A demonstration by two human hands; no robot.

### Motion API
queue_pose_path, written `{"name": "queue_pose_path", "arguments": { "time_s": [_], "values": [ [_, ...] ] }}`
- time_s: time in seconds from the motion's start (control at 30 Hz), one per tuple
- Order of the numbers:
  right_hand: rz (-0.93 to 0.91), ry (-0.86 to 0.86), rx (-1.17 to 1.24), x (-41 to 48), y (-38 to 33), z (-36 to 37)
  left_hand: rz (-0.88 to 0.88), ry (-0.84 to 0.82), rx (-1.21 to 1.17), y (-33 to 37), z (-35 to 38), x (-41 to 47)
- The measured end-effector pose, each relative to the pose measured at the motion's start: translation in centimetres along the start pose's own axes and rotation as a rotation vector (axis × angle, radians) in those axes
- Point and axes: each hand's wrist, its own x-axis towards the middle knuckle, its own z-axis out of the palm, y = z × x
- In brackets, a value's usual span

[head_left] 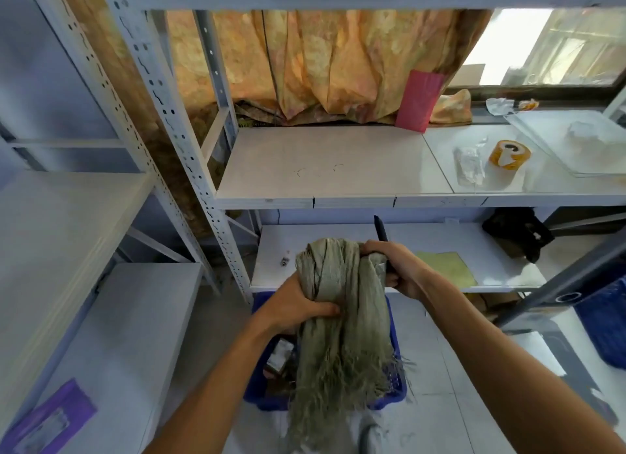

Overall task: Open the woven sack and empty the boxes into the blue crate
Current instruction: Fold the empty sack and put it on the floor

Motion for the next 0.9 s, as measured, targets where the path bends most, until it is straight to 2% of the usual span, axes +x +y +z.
{"name": "queue_pose_path", "arguments": {
  "time_s": [0.13,0.2,0.3,0.6,0.77,0.9],
  "values": [
    [-0.021,0.095,0.110,-0.2,3.5,0.3,-0.078,0.152,-0.125,-2.0,0.5,0.4],
    [-0.057,0.111,0.037,-0.9,5.1,0.5,-0.108,0.186,-0.205,-2.4,0.8,0.8],
    [-0.083,0.174,-0.150,-2.2,7.0,0.3,-0.160,0.210,-0.315,-2.8,2.0,1.5],
    [-0.128,0.348,-0.172,-3.0,10.8,-5.6,-0.167,0.208,-0.474,-0.2,9.7,3.5],
    [-0.125,0.366,-0.132,-3.6,13.1,-12.9,-0.115,0.188,-0.376,0.9,18.4,4.5],
    [-0.120,0.382,-0.152,-4.5,14.6,-20.1,-0.208,0.143,-0.295,1.9,26.5,5.7]
  ]
}}
